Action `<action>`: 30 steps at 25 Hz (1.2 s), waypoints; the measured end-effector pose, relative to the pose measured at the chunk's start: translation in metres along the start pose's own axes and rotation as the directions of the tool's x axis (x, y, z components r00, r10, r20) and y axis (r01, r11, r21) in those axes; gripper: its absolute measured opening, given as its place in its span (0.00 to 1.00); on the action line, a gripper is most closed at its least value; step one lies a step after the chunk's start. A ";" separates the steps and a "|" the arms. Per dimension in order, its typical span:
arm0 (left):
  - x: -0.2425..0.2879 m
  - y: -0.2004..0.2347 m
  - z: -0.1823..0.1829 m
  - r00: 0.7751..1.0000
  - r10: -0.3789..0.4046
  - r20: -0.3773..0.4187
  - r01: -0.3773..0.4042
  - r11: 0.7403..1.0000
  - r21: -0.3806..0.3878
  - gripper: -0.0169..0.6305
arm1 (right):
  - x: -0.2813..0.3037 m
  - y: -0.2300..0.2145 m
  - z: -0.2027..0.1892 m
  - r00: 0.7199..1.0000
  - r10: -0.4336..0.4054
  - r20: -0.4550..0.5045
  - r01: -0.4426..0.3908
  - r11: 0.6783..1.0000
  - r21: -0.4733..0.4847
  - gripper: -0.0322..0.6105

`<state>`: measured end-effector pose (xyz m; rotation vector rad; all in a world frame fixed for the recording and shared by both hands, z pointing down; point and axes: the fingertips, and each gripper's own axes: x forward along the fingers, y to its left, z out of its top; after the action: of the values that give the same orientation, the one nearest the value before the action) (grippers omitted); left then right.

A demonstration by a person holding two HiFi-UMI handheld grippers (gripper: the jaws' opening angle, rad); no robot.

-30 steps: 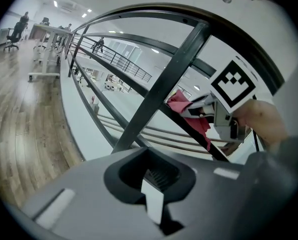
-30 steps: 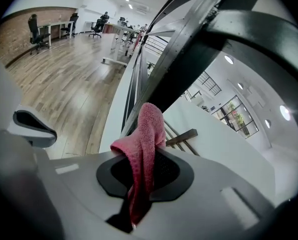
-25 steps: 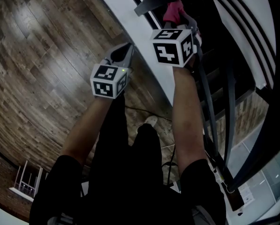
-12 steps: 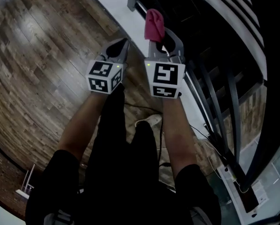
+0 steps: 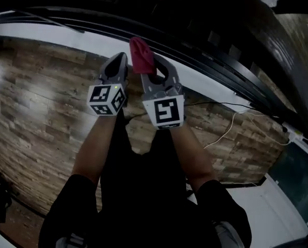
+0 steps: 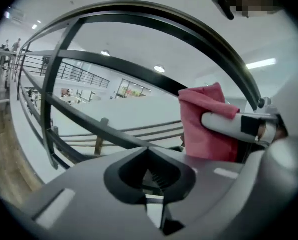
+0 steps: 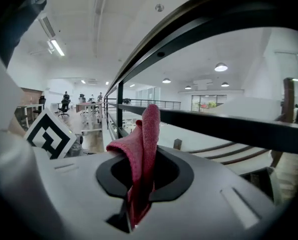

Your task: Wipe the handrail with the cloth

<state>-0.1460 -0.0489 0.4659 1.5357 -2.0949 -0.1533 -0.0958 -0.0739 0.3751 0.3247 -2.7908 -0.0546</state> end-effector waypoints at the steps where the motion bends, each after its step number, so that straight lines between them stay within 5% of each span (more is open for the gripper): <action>1: 0.006 -0.020 0.001 1.000 -0.027 0.001 0.027 0.999 0.016 0.02 | -0.019 -0.015 0.001 0.999 -0.031 0.022 0.031 1.000 -0.003 0.11; 6: 0.030 -0.116 -0.014 0.984 -0.175 -0.045 0.179 0.979 0.100 0.02 | -0.108 -0.078 -0.019 0.981 -0.192 0.042 0.191 0.981 0.021 0.12; 10: 0.054 -0.202 -0.041 0.938 -0.327 -0.115 0.342 0.925 0.165 0.02 | -0.178 -0.127 -0.052 0.932 -0.361 0.033 0.358 0.930 0.080 0.12; 13: 0.072 -0.274 -0.069 0.884 -0.433 -0.177 0.463 0.865 0.194 0.02 | -0.236 -0.171 -0.087 0.869 -0.495 0.003 0.491 0.862 0.127 0.12; 17: 0.091 -0.354 -0.108 0.789 -0.560 -0.252 0.610 0.761 0.219 0.02 | -0.307 -0.218 -0.133 0.751 -0.659 -0.048 0.658 0.739 0.147 0.12; 23: 0.117 -0.441 -0.170 0.681 -0.668 -0.300 0.732 0.639 0.238 0.02 | -0.390 -0.286 -0.225 0.593 -0.785 -0.179 0.805 0.583 0.107 0.12; 28: 0.164 -0.487 -0.240 0.612 -0.708 -0.352 0.791 0.553 0.262 0.02 | -0.378 -0.371 -0.307 0.543 -0.802 -0.248 0.826 0.564 -0.014 0.12; 30: 0.181 -0.495 -0.254 0.598 -0.728 -0.335 0.801 0.545 0.247 0.02 | -0.369 -0.401 -0.320 0.522 -0.818 -0.240 0.830 0.552 -0.076 0.12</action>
<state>0.3595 -0.3306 0.5516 2.5293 -1.1733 0.1023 0.4355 -0.3790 0.5299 1.5449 -2.1196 -0.1550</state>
